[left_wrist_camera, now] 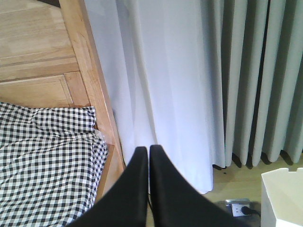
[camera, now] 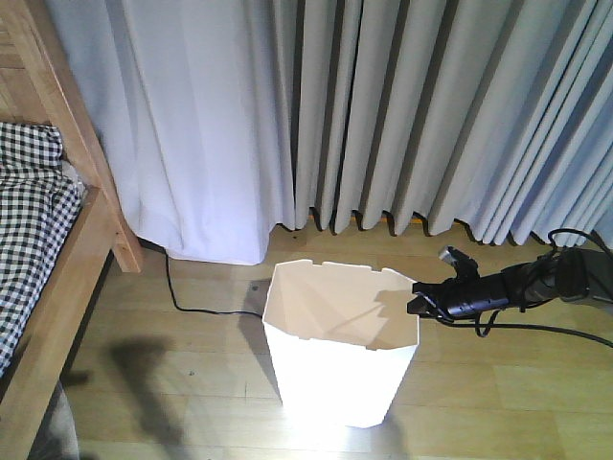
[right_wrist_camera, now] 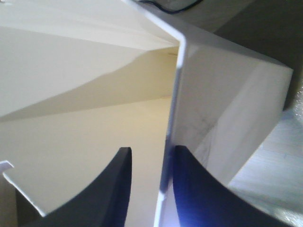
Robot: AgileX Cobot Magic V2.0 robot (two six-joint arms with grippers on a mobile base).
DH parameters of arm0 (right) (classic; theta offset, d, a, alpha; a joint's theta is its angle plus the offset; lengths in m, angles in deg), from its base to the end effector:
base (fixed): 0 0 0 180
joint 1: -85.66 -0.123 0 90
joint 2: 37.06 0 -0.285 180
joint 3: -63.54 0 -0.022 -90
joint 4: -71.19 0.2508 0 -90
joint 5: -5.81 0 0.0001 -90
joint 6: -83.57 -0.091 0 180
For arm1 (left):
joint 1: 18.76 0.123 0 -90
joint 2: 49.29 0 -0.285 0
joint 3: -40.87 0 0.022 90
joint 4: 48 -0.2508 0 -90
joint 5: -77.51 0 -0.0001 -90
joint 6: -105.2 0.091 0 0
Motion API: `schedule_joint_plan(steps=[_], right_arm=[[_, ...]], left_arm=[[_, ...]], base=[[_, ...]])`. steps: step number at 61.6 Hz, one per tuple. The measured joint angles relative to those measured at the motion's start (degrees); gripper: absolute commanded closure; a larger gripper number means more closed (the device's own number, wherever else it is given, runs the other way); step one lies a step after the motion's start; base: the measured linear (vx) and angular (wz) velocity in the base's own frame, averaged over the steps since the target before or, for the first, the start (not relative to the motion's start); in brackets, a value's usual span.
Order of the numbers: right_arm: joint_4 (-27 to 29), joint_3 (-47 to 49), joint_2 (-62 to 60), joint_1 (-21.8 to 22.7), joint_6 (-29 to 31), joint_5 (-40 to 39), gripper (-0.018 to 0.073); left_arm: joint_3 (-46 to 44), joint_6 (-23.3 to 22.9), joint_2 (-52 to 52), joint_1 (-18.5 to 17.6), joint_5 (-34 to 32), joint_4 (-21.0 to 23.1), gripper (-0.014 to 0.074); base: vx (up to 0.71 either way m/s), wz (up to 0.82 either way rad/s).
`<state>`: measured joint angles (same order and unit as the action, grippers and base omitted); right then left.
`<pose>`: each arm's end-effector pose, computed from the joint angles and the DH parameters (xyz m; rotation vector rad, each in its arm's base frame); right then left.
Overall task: Move trash bin to bedside with robot
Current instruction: 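Open the right gripper and lift it away from the bin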
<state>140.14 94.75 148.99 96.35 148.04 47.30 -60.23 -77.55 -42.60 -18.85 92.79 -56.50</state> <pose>0.4225 -0.0224 -0.1955 0.1563 2.7888 0.9413 0.0546 0.0035 0.1804 0.0567 1.7578 0.1024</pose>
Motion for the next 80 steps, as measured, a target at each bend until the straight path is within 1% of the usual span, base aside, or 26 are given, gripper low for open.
schedule_joint_plan(steps=[8, 17, 26, 35, 40, 47, 51, 54, 58, 71, 76, 80], right_arm=[[-1.9, 0.0, -0.1, 0.3, -1.6, -0.2, 0.0353], [-4.8, 0.0, -0.3, 1.9, -5.3, -0.6, 0.0353], [-10.2, 0.0, -2.2, 3.6, -8.3, 0.0, 0.0353], [-15.5, 0.0, -4.3, 4.2, -9.8, -0.1, 0.0353], [-19.5, 0.0, -5.6, 4.3, -12.0, -0.5, 0.0353], [-27.1, 0.0, -7.7, 4.3, -17.3, 0.0, 0.0353], [-32.0, 0.0, -9.0, 4.3, -20.3, 1.3, 0.0353], [-35.6, 0.0, -10.0, 4.3, -21.7, 2.7, 0.0353], [-39.2, 0.0, -11.7, 4.3, -23.1, 5.2, 0.0353], [-47.1, -0.7, -20.2, 4.3, -29.8, 10.8, 0.0353], [-50.1, -3.5, -25.8, 4.3, -31.4, 10.9, 0.0353], [-52.0, -7.4, -31.4, 4.3, -31.9, 9.3, 0.0353]], left_arm=[[0.0, 0.0, 0.0, 0.0, 0.0, 0.0, 0.0602], [0.0, 0.0, 0.0, 0.0, 0.0, 0.0, 0.0602], [0.0, 0.0, 0.0, 0.0, 0.0, 0.0, 0.0602], [0.0, 0.0, 0.0, 0.0, 0.0, 0.0, 0.0602], [0.0, 0.0, 0.0, 0.0, 0.0, 0.0, 0.0602], [0.0, 0.0, 0.0, 0.0, 0.0, 0.0, 0.0602], [0.0, 0.0, 0.0, 0.0, 0.0, 0.0, 0.0602], [0.0, 0.0, 0.0, 0.0, 0.0, 0.0, 0.0602], [0.0, 0.0, 0.0, 0.0, 0.0, 0.0, 0.0602], [0.0, 0.0, 0.0, 0.0, 0.0, 0.0, 0.0602], [0.0, 0.0, 0.0, 0.0, 0.0, 0.0, 0.0602], [0.0, 0.0, 0.0, 0.0, 0.0, 0.0, 0.0602]], base=[[0.0, 0.0], [0.0, 0.0], [0.0, 0.0], [0.0, 0.0], [0.0, 0.0], [0.0, 0.0], [0.0, 0.0], [0.0, 0.0], [0.0, -0.01], [0.0, -0.01], [0.0, 0.0], [0.0, 0.0]])
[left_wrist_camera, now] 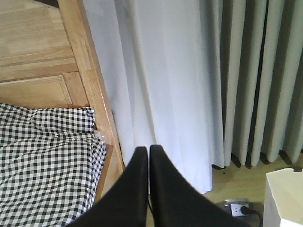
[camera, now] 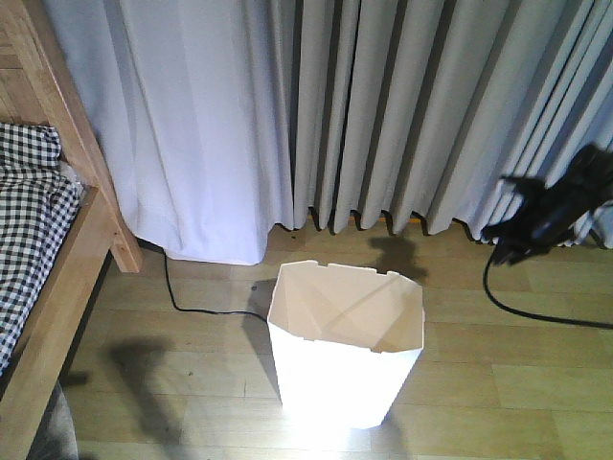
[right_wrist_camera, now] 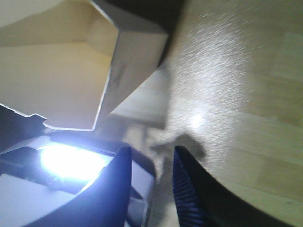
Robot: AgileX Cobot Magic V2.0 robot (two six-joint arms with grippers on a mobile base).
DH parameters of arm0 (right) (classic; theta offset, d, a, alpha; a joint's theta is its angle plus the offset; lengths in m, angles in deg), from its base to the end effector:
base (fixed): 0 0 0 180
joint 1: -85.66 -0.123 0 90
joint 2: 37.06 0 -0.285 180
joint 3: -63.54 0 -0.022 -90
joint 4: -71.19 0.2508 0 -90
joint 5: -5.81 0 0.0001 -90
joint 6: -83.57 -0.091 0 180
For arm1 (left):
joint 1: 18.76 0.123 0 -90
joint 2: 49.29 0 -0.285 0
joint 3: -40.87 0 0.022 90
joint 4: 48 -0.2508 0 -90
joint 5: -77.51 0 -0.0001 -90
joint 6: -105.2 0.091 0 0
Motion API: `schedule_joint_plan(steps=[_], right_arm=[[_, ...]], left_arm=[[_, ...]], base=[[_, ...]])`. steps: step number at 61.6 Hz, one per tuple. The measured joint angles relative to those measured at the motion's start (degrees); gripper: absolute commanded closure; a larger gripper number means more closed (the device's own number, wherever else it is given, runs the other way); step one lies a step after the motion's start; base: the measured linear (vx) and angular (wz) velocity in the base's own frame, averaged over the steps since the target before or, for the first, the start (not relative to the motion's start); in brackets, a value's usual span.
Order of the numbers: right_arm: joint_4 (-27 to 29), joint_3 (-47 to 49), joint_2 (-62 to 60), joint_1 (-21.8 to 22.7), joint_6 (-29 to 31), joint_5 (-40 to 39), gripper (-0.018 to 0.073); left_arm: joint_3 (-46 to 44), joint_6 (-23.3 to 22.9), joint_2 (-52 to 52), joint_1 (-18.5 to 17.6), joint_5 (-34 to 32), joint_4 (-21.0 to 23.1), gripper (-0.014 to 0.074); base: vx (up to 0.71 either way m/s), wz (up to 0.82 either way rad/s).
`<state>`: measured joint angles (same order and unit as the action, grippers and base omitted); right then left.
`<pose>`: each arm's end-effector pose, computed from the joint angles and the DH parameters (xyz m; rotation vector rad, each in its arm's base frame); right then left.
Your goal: Move trash bin to bedside with robot
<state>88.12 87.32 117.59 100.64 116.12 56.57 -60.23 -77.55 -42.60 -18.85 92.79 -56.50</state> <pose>0.4506 -0.0993 0.0089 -0.1768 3.0531 0.3349 0.0546 0.0035 0.1804 0.0567 1.7578 0.1024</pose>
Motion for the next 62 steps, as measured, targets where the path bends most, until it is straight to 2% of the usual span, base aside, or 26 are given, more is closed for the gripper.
schedule_joint_plan(steps=[18, 40, 53, 62], right_arm=[[-1.5, -22.4, -31.0, -0.3, -0.1, -18.0, 0.0353], [0.1, -37.6, -66.9, -0.5, 0.1, -18.9, 0.0353], [0.9, -50.4, -90.3, -0.5, 1.2, -21.9, 0.0353], [5.9, -60.0, -107.6, -1.3, 1.0, -24.3, 0.0353]], left_arm=[[0.0, 0.0, 0.0, 0.0, 0.0, 0.0, 0.0602], [0.0, 0.0, 0.0, 0.0, 0.0, 0.0, 0.0602], [0.0, 0.0, 0.0, 0.0, 0.0, 0.0, 0.0602], [0.0, 0.0, 0.0, 0.0, 0.0, 0.0, 0.0602]], base=[[0.0, 0.0], [0.0, 0.0], [0.0, 0.0], [0.0, 0.0]])
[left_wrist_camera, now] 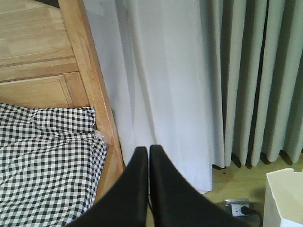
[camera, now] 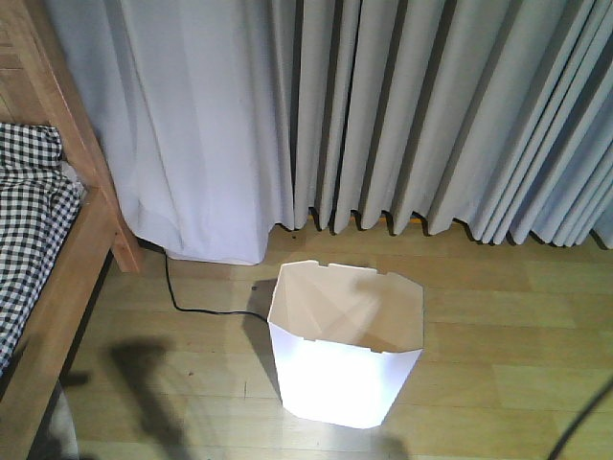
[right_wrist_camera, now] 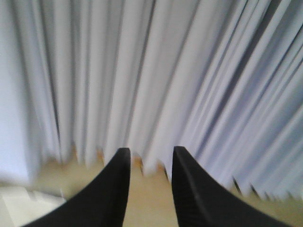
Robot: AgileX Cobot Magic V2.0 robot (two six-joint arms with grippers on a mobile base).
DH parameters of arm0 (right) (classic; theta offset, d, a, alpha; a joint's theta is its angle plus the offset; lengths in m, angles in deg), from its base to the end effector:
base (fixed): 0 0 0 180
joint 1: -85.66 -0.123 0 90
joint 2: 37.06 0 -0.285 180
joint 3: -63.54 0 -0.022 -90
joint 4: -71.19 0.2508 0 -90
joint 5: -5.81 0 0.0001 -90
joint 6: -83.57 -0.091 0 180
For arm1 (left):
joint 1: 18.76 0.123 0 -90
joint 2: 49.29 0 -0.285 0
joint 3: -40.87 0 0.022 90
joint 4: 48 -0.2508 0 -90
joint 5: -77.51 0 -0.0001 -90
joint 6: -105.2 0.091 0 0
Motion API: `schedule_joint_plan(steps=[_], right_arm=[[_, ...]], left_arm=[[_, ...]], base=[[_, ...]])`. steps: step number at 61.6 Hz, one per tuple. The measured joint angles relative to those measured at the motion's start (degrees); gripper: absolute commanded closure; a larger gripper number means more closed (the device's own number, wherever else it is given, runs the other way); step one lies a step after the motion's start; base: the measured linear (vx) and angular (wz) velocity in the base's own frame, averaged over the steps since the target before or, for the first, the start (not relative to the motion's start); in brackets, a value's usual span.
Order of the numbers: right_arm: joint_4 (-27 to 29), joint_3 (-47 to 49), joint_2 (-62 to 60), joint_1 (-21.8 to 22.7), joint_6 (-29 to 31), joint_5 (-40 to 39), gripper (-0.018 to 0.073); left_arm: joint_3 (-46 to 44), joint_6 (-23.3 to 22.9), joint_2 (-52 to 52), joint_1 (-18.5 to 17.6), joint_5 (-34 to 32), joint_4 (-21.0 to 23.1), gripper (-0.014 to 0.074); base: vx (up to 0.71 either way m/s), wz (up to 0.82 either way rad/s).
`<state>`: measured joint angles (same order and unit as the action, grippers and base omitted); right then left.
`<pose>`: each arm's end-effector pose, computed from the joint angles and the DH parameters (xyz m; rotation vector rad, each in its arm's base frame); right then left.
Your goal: Move trash bin to bedside with robot
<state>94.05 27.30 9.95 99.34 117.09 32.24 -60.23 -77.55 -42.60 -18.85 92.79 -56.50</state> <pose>0.1372 -0.0172 0.3552 -0.1053 1.8776 -0.1544 0.0546 0.0035 0.1804 0.0567 1.7578 0.1024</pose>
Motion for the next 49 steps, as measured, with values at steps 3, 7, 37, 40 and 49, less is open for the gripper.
schedule_joint_plan(steps=[3, 7, 37, 40, 49], right_arm=[[1.5, -2.7, -5.8, -2.0, -0.1, -1.0, 0.0353], [1.9, -6.0, -12.7, -5.9, -0.1, -1.2, 0.0353], [-2.3, -31.8, -37.4, -15.4, -11.6, -13.3, 0.0353], [-2.3, -31.9, -37.4, -15.4, -11.7, -13.4, 0.0353], [-4.4, -31.9, -37.4, -15.4, -11.6, -12.8, 0.0395]], left_arm=[[0.0, 0.0, 0.0, 0.0, 0.0, 0.0, 0.0602], [0.0, 0.0, 0.0, 0.0, 0.0, 0.0, 0.0602], [0.0, 0.0, 0.0, 0.0, 0.0, 0.0, 0.0602], [0.0, 0.0, 0.0, 0.0, 0.0, 0.0, 0.0602], [0.0, 0.0, 0.0, 0.0, 0.0, 0.0, 0.0602]], base=[[0.0, 0.0], [0.0, 0.0], [0.0, 0.0], [0.0, 0.0], [0.0, 0.0]])
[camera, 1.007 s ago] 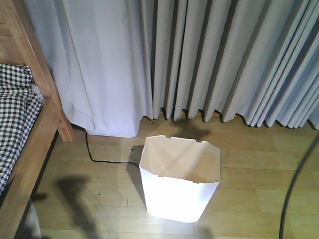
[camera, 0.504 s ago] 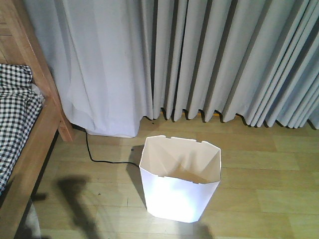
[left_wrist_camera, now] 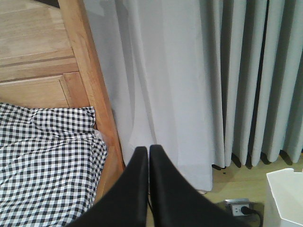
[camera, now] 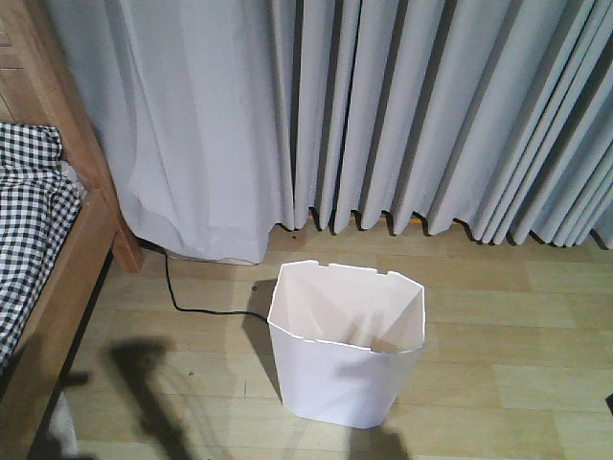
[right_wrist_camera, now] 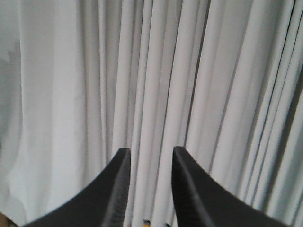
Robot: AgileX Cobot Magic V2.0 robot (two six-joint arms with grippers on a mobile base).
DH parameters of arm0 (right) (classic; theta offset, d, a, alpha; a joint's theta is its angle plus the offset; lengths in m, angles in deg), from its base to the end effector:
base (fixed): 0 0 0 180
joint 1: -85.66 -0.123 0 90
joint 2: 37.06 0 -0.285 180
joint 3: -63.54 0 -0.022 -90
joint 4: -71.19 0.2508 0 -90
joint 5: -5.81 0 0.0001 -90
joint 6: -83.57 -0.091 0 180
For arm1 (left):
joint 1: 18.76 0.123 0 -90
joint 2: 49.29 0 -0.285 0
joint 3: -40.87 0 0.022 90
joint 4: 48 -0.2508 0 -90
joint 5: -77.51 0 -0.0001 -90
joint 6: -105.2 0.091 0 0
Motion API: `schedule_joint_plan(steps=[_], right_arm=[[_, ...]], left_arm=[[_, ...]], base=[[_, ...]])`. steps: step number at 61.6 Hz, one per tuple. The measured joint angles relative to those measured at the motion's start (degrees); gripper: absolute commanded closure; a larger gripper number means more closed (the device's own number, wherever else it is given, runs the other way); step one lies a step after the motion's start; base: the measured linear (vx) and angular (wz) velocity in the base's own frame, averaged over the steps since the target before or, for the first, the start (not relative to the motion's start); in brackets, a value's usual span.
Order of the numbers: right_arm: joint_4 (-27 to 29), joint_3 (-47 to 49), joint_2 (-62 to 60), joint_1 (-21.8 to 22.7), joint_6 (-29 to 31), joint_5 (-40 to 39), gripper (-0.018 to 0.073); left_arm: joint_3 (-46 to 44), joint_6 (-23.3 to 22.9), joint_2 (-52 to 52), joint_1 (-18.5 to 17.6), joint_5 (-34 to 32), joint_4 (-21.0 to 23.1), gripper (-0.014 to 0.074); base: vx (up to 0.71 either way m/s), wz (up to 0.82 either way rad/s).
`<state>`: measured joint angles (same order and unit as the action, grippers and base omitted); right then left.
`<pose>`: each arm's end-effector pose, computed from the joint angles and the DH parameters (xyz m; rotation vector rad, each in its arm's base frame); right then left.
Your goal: Move trash bin to bedside with robot
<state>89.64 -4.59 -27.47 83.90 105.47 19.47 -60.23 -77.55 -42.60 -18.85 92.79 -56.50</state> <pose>0.0499 0.0084 0.2441 -0.1370 1.5772 0.0295 0.0546 0.0035 0.1804 0.0567 1.7578 0.1024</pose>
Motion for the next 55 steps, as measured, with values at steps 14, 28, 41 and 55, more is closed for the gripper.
schedule_joint_plan(steps=[14, 28, 41, 55], right_arm=[[-3.4, 0.1, 0.0, 0.0, -0.2, 1.8, 0.0575], [-2.4, 0.1, 0.0, 0.0, -2.0, 1.8, 0.057], [-2.3, 0.1, 0.0, 0.0, -2.0, 1.8, 0.057], [-2.3, 0.1, 0.0, 0.0, -2.1, 1.8, 0.057]], left_arm=[[0.0, 0.0, 0.0, 0.0, 0.0, 0.0, 0.0602], [0.0, 0.0, 0.0, 0.0, 0.0, 0.0, 0.0602], [0.0, 0.0, 0.0, 0.0, 0.0, 0.0, 0.0602], [0.0, 0.0, 0.0, 0.0, 0.0, 0.0, 0.0602]], base=[[0.0, 0.0], [0.0, 0.0], [0.0, 0.0], [0.0, 0.0]])
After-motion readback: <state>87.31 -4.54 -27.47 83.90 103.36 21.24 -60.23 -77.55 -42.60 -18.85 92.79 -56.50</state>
